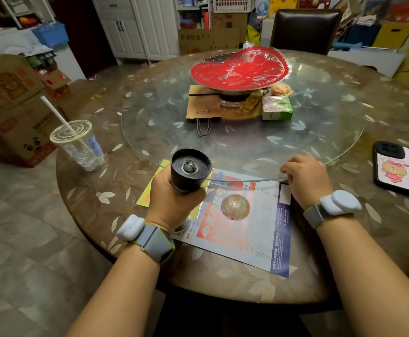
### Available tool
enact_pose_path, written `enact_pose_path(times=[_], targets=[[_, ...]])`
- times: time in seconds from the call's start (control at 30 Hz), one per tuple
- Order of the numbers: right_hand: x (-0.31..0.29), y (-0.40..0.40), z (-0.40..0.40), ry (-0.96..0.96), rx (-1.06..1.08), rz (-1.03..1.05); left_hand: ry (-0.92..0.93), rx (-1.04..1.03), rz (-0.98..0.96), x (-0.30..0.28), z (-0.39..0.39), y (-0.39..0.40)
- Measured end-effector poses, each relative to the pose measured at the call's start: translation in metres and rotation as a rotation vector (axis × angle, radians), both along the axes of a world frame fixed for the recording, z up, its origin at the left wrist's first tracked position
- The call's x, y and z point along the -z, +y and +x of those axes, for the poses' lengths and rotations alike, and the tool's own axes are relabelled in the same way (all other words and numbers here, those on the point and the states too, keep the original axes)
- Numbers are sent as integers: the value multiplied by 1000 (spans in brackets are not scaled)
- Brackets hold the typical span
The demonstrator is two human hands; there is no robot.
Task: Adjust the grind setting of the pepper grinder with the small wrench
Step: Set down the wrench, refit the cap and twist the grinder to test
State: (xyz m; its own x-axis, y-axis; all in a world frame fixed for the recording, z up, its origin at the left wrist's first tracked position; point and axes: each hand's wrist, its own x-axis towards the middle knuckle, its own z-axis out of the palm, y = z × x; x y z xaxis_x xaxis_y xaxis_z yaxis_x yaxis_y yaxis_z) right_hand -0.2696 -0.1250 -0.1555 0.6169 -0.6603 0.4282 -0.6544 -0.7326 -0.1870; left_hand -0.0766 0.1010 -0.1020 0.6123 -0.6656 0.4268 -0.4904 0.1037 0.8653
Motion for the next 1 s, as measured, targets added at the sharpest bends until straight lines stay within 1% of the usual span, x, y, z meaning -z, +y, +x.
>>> enact_pose_path(times=[0.13, 0.27, 0.43, 0.53, 0.6, 0.63, 0.67, 0.7, 0.77, 0.83, 0.9, 1.0], targets=[[0, 2, -4, -80, 102, 64, -22, 11, 7, 0, 0, 0], [5, 8, -5, -108, 157, 92, -31, 10, 13, -2, 0, -1], [5, 16, -7, -137, 175, 138, -38, -18, 66, -3, -1, -1], [-9, 35, -2, -228, 109, 133, -27, -21, 86, -3, -2, -1], [-24, 58, 9, -281, -44, 274, -23, -18, 81, -2, -1, -1], [-29, 71, 14, -267, -121, 365, -21, -19, 74, -2, -1, -1], [-32, 83, 20, -206, -181, 425, -19, -22, 64, -2, -2, -1], [-31, 93, 25, -109, -211, 442, -16, -24, 57, -2, -2, -2], [-27, 108, 33, 91, -194, 418, -6, -28, 50, -2, -2, -2], [-23, 116, 37, 196, -142, 383, 6, -27, 47, -1, -1, -1], [-19, 121, 39, 214, -103, 371, 5, -30, 47, -1, 0, 0], [-11, 122, 43, 167, -92, 383, 4, -26, 40, -1, 0, 1]])
